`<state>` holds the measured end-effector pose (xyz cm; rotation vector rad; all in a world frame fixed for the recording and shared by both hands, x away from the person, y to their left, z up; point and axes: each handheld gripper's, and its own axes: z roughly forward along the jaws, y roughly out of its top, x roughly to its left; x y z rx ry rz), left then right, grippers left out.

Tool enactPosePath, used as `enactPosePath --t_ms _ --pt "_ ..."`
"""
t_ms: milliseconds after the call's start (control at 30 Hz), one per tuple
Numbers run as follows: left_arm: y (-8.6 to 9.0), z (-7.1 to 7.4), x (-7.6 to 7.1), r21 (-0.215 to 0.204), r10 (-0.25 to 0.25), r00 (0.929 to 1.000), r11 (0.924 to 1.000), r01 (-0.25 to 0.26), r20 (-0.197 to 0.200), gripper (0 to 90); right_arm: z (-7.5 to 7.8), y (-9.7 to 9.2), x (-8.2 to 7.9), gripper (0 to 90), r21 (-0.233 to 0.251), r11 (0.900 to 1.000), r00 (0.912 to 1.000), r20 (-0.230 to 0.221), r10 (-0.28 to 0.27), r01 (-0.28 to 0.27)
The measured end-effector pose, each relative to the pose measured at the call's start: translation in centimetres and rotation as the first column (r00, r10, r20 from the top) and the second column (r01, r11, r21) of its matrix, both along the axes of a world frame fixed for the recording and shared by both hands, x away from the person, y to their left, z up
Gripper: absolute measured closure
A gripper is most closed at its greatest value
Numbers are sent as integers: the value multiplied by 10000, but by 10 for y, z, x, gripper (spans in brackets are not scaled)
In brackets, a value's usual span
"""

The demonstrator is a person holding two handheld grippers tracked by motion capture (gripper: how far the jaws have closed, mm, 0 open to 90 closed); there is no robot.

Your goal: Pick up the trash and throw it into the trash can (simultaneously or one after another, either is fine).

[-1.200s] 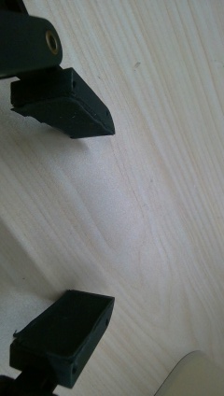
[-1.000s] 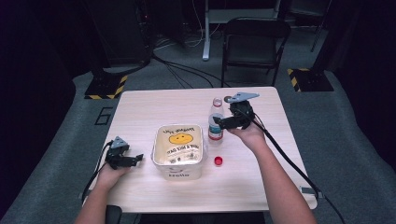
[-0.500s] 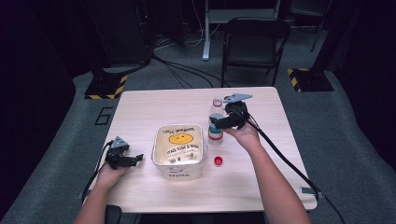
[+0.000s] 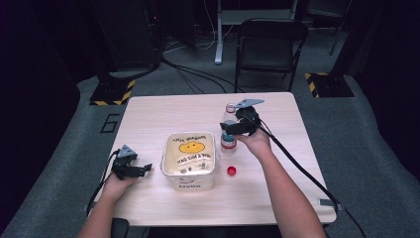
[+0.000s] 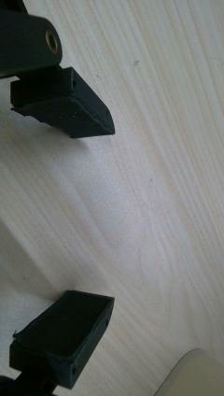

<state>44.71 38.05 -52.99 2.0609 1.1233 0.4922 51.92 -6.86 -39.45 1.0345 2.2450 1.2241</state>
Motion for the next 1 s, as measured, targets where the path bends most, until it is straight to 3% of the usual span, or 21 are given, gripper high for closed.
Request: enactPosePath --t_ms 333,800,1000 --pt "0 0 0 54 -37 10000 10000 37 -14 149 6 -2 -6 277 -69 9999 9994 318 106 -104" --pt "0 0 0 -10 5 10000 10000 -5 1 149 29 -11 -18 277 -20 9994 9969 703 350 -349" --pt "0 0 0 -6 0 10000 10000 0 -1 149 38 -16 -24 278 244 9987 9965 726 419 -438"
